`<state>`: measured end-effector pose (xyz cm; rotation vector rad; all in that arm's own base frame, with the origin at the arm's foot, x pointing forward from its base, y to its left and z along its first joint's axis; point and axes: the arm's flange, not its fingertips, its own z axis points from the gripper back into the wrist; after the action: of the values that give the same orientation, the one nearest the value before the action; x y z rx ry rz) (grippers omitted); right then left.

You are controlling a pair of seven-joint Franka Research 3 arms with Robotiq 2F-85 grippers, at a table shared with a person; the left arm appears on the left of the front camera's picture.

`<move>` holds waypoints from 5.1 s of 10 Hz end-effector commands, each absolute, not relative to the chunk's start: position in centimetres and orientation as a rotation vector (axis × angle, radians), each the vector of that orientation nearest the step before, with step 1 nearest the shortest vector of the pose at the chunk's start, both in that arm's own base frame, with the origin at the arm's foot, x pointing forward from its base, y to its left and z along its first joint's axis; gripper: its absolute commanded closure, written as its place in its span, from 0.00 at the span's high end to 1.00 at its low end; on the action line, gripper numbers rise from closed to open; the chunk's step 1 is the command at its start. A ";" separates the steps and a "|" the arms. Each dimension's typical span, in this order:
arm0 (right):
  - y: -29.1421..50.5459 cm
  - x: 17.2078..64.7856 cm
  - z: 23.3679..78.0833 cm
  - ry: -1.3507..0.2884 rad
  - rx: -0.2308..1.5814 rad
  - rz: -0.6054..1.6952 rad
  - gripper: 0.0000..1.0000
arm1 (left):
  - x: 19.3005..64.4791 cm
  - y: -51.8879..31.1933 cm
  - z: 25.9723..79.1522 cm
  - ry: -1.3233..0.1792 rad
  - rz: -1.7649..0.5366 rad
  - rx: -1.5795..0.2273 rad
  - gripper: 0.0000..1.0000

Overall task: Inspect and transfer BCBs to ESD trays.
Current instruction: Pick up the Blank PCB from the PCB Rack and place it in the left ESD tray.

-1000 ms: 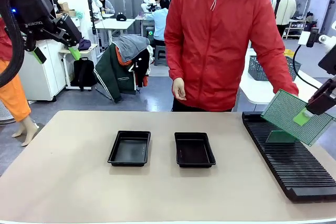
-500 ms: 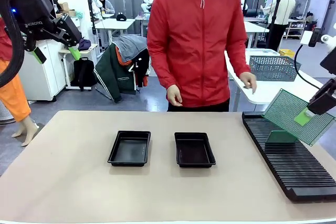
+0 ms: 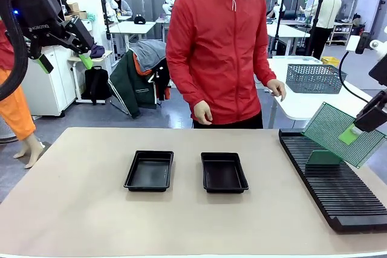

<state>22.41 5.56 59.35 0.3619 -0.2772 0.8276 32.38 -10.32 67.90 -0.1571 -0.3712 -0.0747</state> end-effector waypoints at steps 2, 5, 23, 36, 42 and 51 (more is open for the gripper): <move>10.7 25.9 58.7 -0.207 0.496 0.578 0.03 | 32.3 -10.3 67.8 -0.371 -0.068 -0.155 1.00; 15.9 29.9 55.8 -0.160 0.616 0.362 0.03 | 32.3 -10.3 67.8 -0.371 -0.068 -0.155 1.00; 43.1 45.3 30.9 -0.158 0.928 -0.058 0.03 | 32.3 -10.3 67.8 -0.371 -0.068 -0.155 1.00; 43.7 46.6 26.8 -0.062 0.866 -0.101 0.03 | 32.3 -10.3 67.8 -0.371 -0.068 -0.155 1.00; 43.7 46.6 26.8 -0.062 0.866 -0.101 0.03 | 32.3 -10.3 67.8 -0.371 -0.068 -0.155 1.00; 46.7 47.3 30.1 -0.061 0.672 -0.025 0.60 | 32.3 -10.3 67.8 -0.371 -0.068 -0.155 1.00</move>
<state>46.37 45.44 28.09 0.7382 -0.0620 -0.0252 32.36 -10.33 67.95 -0.1577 -0.3718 -0.0754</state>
